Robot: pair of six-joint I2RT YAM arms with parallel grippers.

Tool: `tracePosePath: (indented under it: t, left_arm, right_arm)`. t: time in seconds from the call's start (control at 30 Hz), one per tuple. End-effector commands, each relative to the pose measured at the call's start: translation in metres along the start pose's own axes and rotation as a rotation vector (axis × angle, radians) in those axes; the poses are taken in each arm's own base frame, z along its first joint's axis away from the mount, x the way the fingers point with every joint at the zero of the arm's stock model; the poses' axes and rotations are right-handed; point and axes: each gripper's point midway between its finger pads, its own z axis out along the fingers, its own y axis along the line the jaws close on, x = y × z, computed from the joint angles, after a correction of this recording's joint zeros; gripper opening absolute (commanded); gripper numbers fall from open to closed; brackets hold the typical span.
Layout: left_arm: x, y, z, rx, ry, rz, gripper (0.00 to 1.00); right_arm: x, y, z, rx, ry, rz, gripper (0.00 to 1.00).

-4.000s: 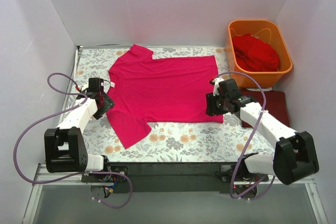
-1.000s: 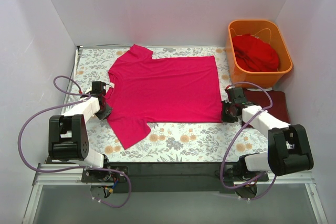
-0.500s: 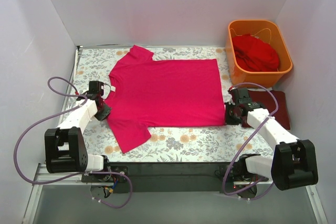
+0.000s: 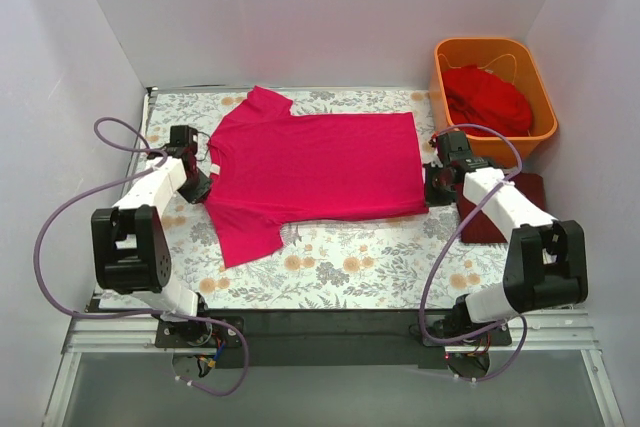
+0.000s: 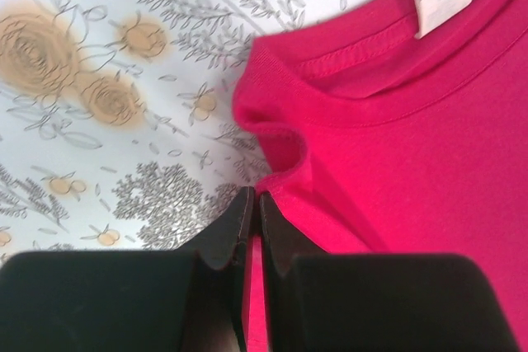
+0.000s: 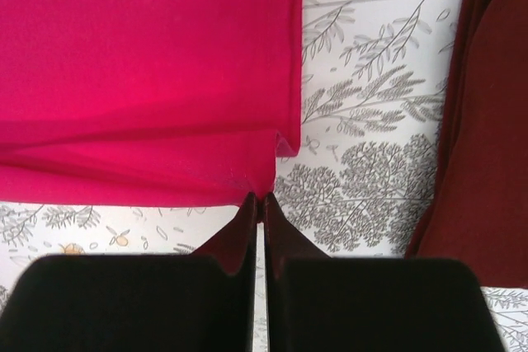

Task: Fold and stack the t-shirts
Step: Fold the tshirt

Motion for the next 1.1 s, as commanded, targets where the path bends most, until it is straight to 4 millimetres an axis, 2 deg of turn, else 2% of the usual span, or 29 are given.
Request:
tracePosePath:
  t: [0.0,0.1,0.17,0.3,0.6,0.8,1.07]
  left_arm:
    - [-0.023,-0.019,-0.009,0.042,-0.026,-0.010,0.00]
    - [-0.034,-0.030,-0.007,0.053,-0.032,-0.015,0.00]
    - [-0.034,-0.033,0.000,0.043,-0.016,-0.006,0.00]
    - [-0.039,-0.037,0.008,0.031,-0.016,-0.003,0.00]
    - [-0.044,-0.042,0.024,0.014,-0.010,-0.004,0.00]
    - [-0.057,-0.053,0.019,0.052,-0.043,-0.016,0.00]
    - [-0.065,-0.061,0.023,0.066,-0.063,-0.025,0.00]
  right_arm:
    - [-0.032,-0.007,-0.002,0.036,-0.059,-0.017,0.01]
    - [-0.047,-0.007,-0.001,0.047,-0.082,-0.016,0.01]
    - [-0.058,-0.008,0.002,0.052,-0.096,-0.017,0.01]
    - [-0.067,-0.010,0.010,0.068,-0.092,-0.017,0.01]
    - [-0.081,-0.013,0.026,0.081,-0.111,0.001,0.01]
    - [-0.088,-0.014,0.031,0.093,-0.132,0.013,0.01]
    - [-0.097,-0.019,0.038,0.126,-0.167,0.027,0.01]
